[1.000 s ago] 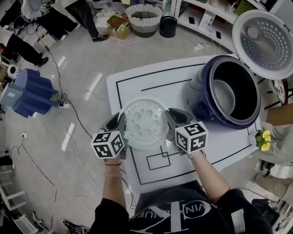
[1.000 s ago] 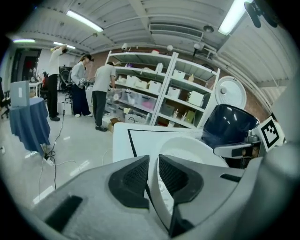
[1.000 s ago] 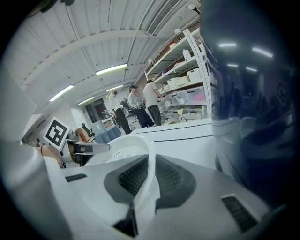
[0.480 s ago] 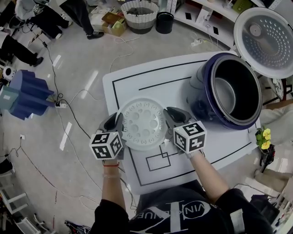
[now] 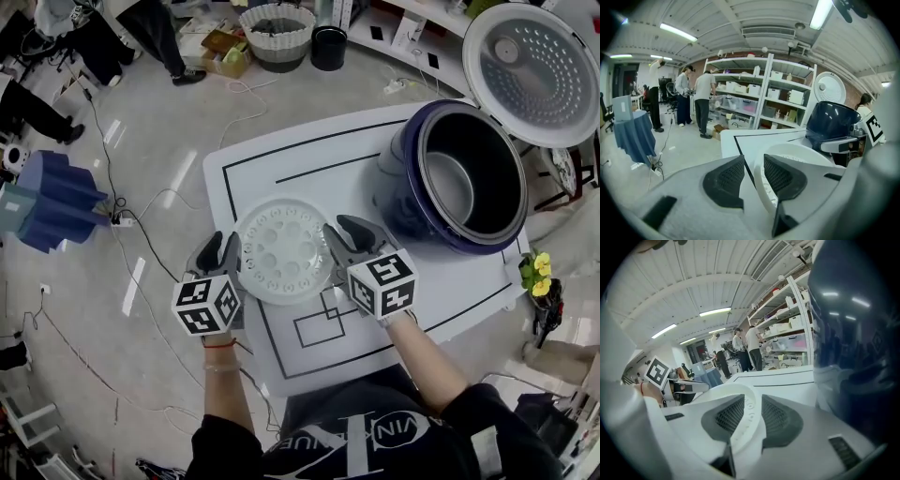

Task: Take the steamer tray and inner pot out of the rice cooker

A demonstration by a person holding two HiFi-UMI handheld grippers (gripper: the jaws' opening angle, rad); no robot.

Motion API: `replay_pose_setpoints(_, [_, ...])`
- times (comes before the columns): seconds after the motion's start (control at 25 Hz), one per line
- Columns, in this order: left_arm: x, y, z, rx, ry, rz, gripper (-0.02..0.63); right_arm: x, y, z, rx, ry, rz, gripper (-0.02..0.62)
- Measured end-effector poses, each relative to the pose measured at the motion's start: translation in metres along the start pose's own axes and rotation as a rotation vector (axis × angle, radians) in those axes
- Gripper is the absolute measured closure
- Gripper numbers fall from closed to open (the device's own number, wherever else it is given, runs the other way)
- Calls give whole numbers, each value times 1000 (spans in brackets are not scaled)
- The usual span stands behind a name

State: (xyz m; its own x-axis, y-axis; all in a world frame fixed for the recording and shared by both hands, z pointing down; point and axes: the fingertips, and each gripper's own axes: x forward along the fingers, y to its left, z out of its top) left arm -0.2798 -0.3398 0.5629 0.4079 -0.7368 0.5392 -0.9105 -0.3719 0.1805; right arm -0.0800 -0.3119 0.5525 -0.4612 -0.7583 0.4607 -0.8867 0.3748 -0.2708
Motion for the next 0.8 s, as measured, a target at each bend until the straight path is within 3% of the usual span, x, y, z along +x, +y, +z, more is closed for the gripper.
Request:
replay_pose_setpoints(0.2, [-16, -12, 24, 29, -60, 8, 492, -23, 13, 18, -20, -50, 23, 500])
replay_pose_setpoints(0.8, [-12, -146, 101, 105, -195, -241, 492, -133, 14, 95, -109, -264, 12, 500])
